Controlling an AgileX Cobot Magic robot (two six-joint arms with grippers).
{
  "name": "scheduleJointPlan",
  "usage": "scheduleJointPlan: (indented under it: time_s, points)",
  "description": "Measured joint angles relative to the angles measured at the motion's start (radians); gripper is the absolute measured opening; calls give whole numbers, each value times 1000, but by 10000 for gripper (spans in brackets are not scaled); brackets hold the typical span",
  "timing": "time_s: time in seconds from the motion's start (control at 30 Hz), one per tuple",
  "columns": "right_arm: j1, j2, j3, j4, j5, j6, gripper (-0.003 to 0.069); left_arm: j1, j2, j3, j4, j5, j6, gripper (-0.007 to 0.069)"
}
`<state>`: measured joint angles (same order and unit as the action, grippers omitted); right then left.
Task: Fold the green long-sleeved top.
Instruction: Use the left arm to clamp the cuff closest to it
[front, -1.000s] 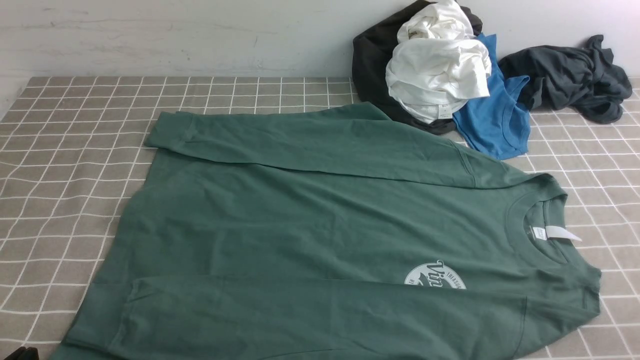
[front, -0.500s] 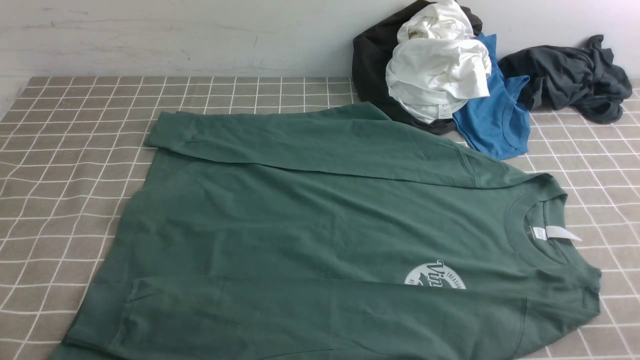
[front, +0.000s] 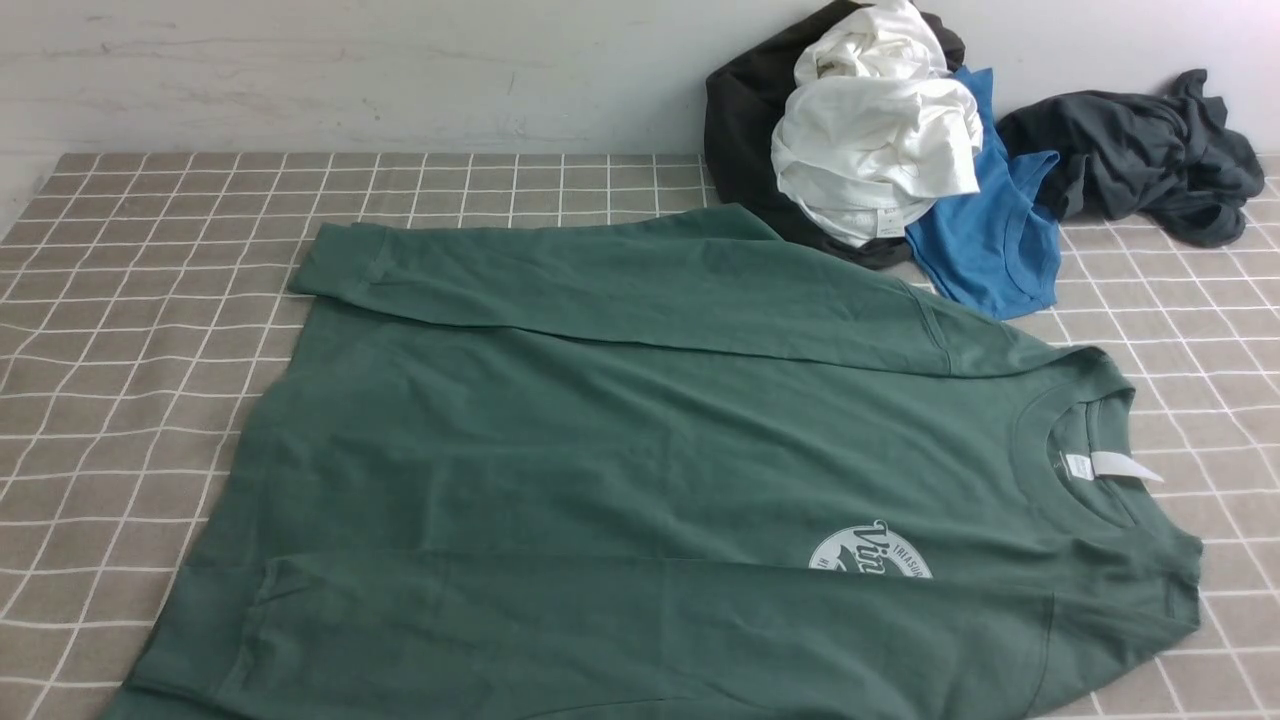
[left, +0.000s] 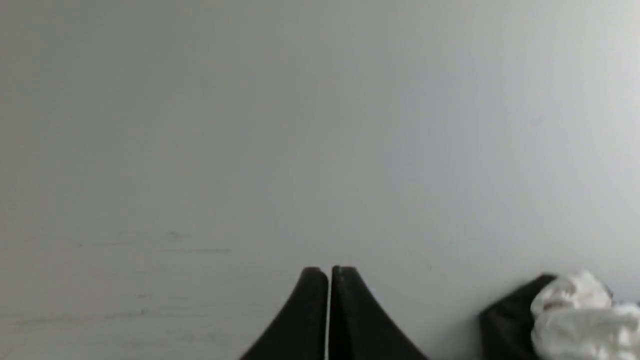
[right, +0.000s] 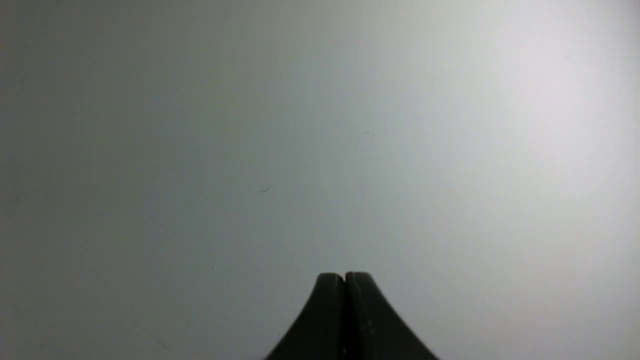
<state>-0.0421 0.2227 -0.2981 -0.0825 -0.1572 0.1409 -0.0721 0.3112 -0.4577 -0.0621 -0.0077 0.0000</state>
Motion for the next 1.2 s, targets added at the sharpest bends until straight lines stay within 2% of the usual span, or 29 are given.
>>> scheduleJointPlan:
  time_s: [0.07,0.1,0.17,0.23,0.27,0.3,0.33,0.37,0.43,0.47,0.5,0.63,0.77,0.9,1.07,1.2]
  points:
    - [0,117,-118,-76,140,2,-7,0,132,-90,-1,109,34,-7]
    - [0,130,-128,-76,157,2,-7,0,132,-98,-1,122,36,-7]
    - [0,297,-238,-121,371,3,-7,0,315,-182,-14,314,50,-7]
    - [0,427,-293,-96,539,-2,-7,0,425,-218,-34,459,58,-7]
    - [0,427,-293,-90,558,-2,-7,0,437,-220,-37,459,58,-7]
    - [8,538,-326,-15,724,-39,-7,0,537,-231,-59,555,70,-1]
    - [21,598,-337,37,805,-77,-7,0,589,-232,-69,595,72,12]
    - [21,610,-339,37,805,-86,-7,0,589,-232,-70,602,73,16]
    - [89,749,-344,188,958,-235,-7,0,722,-232,-77,663,78,104]
    - [95,758,-344,198,965,-247,-7,0,731,-233,-77,665,78,104]
    - [138,819,-344,257,995,-325,-7,4,791,-238,-78,677,78,181]
    - [261,941,-347,350,961,-470,-7,46,955,-279,-85,715,51,393]
    - [346,1015,-351,361,877,-516,-7,107,1107,-323,-85,717,40,512]
    - [377,1047,-353,379,836,-529,-7,132,1218,-353,-83,677,37,513]
    - [378,1047,-353,391,828,-531,-7,136,1310,-382,-83,611,36,429]
    - [378,1047,-353,395,826,-533,-7,136,1376,-399,-83,577,36,234]
